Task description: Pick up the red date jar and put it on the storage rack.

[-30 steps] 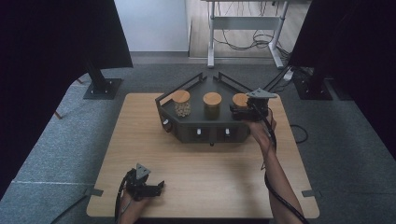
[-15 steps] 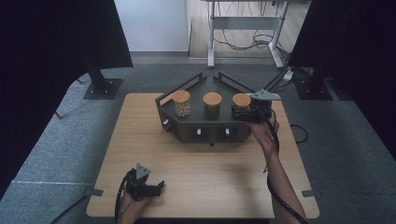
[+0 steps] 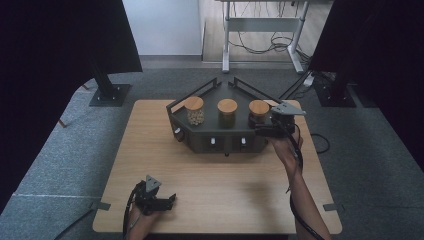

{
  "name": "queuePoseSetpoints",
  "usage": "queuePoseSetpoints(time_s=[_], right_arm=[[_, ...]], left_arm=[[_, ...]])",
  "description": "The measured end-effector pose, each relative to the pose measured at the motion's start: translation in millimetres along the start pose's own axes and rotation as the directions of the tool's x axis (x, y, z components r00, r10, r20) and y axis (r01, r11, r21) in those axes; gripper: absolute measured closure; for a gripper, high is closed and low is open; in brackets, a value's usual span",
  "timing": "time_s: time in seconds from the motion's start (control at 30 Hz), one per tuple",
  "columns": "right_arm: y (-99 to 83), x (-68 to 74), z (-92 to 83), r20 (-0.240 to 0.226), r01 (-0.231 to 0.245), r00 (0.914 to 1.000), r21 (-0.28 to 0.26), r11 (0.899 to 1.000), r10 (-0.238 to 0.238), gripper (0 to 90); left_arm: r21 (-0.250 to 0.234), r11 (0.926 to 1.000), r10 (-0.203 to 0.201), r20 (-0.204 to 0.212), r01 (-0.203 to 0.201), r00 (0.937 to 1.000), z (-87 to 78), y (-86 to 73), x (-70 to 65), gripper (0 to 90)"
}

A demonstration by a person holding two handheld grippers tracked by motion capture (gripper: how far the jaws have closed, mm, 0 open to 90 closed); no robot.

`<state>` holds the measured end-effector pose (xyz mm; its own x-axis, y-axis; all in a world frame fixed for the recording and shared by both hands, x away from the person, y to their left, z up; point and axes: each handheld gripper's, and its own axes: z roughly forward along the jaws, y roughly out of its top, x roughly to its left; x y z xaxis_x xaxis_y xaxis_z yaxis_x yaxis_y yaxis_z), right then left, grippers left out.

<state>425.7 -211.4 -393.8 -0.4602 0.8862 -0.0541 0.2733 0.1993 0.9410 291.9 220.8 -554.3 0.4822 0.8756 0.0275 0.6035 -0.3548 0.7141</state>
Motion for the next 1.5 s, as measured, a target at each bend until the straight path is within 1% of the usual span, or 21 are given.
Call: queuePoseSetpoints(time_s=[0.4,0.93,1.1,1.23,1.43,1.5], right_arm=[[-9.2,7.9,-16.6,-0.004,0.029,0.9996,-0.008,1.0,-0.029,4.1],[-20.5,16.0,-41.5,-0.016,0.044,0.9989,-0.027,0.999,-0.044,4.2],[-25.5,18.1,-48.8,-0.015,0.045,0.9988,-0.034,0.998,-0.046,4.2],[-29.3,19.6,-53.7,-0.013,0.052,0.9985,-0.031,0.998,-0.053,4.3],[-36.9,21.6,-61.2,0.004,0.061,0.9981,-0.035,0.998,-0.061,5.0],[-39.0,21.9,-63.2,0.001,0.056,0.9984,-0.036,0.998,-0.056,5.2]], left_arm=[[0.0,1.0,0.001,-0.001,-0.001,1.0,0.0,0.0,0.1,2.7],[-0.001,1.0,0.0,-0.001,0.0,1.0,0.0,0.0,0.1,2.7],[-0.002,1.0,0.0,-0.001,0.0,1.0,0.1,0.0,0.1,2.7],[-0.003,1.0,0.0,-0.001,0.0,1.0,0.1,0.0,0.1,2.7],[-0.002,1.0,0.0,-0.001,0.0,1.0,0.0,-0.1,0.0,2.7],[-0.003,1.0,0.0,-0.001,0.0,1.0,0.0,-0.1,0.0,2.7]])
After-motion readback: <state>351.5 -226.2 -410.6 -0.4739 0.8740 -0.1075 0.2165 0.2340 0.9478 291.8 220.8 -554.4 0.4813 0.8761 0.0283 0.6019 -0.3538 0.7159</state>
